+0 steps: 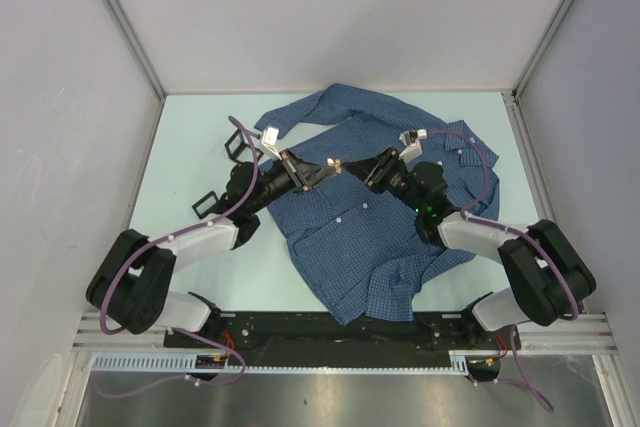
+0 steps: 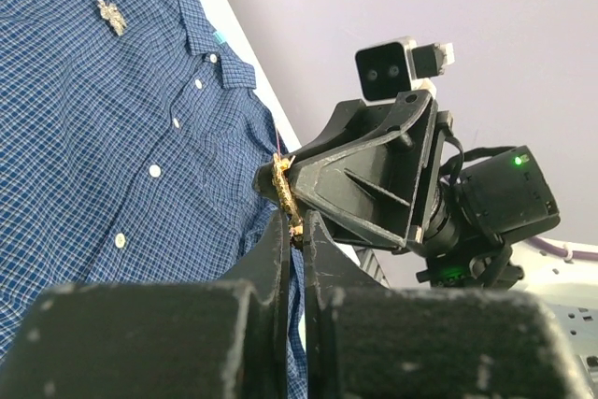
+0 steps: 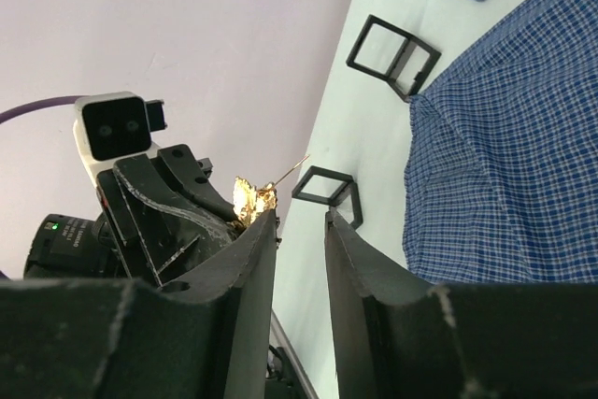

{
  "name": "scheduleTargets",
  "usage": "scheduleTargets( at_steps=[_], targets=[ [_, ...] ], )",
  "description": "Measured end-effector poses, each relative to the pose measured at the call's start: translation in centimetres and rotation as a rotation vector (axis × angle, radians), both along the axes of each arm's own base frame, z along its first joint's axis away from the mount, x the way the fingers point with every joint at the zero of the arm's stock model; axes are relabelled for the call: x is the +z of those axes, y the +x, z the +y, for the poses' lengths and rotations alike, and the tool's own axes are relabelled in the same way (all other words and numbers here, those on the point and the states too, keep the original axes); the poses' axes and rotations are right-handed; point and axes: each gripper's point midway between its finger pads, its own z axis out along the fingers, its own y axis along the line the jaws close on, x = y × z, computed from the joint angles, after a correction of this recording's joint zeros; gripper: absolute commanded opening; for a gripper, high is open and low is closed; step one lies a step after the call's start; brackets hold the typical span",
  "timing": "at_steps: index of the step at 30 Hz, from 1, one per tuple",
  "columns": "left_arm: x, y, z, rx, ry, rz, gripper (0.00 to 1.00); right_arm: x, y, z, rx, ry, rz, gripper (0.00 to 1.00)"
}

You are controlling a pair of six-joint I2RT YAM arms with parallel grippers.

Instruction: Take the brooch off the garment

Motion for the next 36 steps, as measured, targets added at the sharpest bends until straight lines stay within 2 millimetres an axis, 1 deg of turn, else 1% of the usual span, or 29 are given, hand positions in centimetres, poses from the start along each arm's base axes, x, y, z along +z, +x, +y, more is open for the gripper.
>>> scheduleTargets(
  at_steps=[7,8,9,10,11,14,15,16,19,21,22,24,25,26,28,29,30,32,33,34,35,36],
  targets=[
    [0.1,0.1,0.0,0.006,-0.004,-0.004,0.0,0.6,-0.4,0.5,0.034,0.055,-0.004,0.31],
    [0.2,0.1,0.0,0.005,-0.006,-0.008,0.0,0.6,-0.5,0.7,0.044,0.063,-0.005,0.28],
    [0.3,0.1,0.0,0.005,-0.008,-0.01,0.0,0.7,-0.7,0.8,0.054,0.076,-0.002,0.22],
    [0.3,0.1,0.0,0.005,-0.008,-0.01,0.0,0.8,-0.8,1.0,0.064,0.088,-0.003,0.19],
    [0.3,0.1,0.0,0.006,-0.008,-0.01,0.0,0.9,-0.8,1.1,0.068,0.093,-0.006,0.13],
    [0.1,0.0,0.0,0.007,-0.006,-0.007,0.0,1.1,-0.9,1.1,0.075,0.128,-0.004,0.0],
    [0.0,0.0,0.0,0.007,-0.005,-0.005,0.03,1.1,-1.0,1.0,0.076,0.132,-0.004,0.0],
    [-0.1,0.0,0.0,0.006,-0.004,-0.003,0.22,1.2,-1.1,1.0,0.081,0.138,-0.006,0.0],
    [-0.2,-0.1,0.0,0.005,-0.001,0.002,0.53,1.4,-1.2,0.9,0.1,0.14,-0.026,0.0],
    [-0.5,-0.4,0.2,0.004,0.019,0.001,0.62,1.5,-1.1,0.6,0.108,0.132,-0.051,0.0],
    [-0.6,-0.6,0.3,0.004,0.027,-0.001,0.68,1.5,-1.0,0.3,0.115,0.123,-0.065,0.0],
    [-0.5,-1.0,0.9,0.01,0.052,-0.007,0.73,1.4,-0.4,-0.8,0.114,0.1,-0.091,0.0],
    [-0.3,-1.2,1.1,0.012,0.065,-0.015,0.85,1.3,0.0,-1.5,0.11,0.088,-0.103,0.0],
    [-0.1,-1.3,1.4,0.014,0.075,-0.022,0.86,1.0,0.4,-2.1,0.108,0.071,-0.118,0.0],
    [0.0,-1.4,2.0,0.009,0.109,-0.031,0.86,0.5,1.0,-2.9,0.109,0.04,-0.142,0.0],
    [0.1,-1.3,2.2,0.0,0.127,-0.028,0.85,0.2,0.9,-2.9,0.119,0.025,-0.151,0.0],
    [0.2,-1.1,2.4,-0.013,0.146,-0.025,0.85,-0.2,0.8,-2.7,0.141,0.008,-0.164,0.0],
    [0.6,-0.3,2.5,-0.043,0.172,-0.026,0.79,-0.5,0.3,-1.9,0.197,-0.014,-0.198,0.0],
    [0.9,0.0,2.5,-0.062,0.182,-0.031,0.76,-0.6,0.0,-1.6,0.224,-0.018,-0.216,0.0],
    [1.0,0.3,2.5,-0.079,0.189,-0.034,0.63,-0.5,-0.3,-1.3,0.25,-0.019,-0.233,0.0],
    [0.9,0.6,2.4,-0.102,0.208,-0.036,0.59,-0.5,-0.6,-1.1,0.271,-0.019,-0.248,0.0],
    [0.8,0.8,2.4,-0.118,0.221,-0.031,0.57,-0.5,-0.9,-0.9,0.291,-0.02,-0.262,0.0]
  ],
)
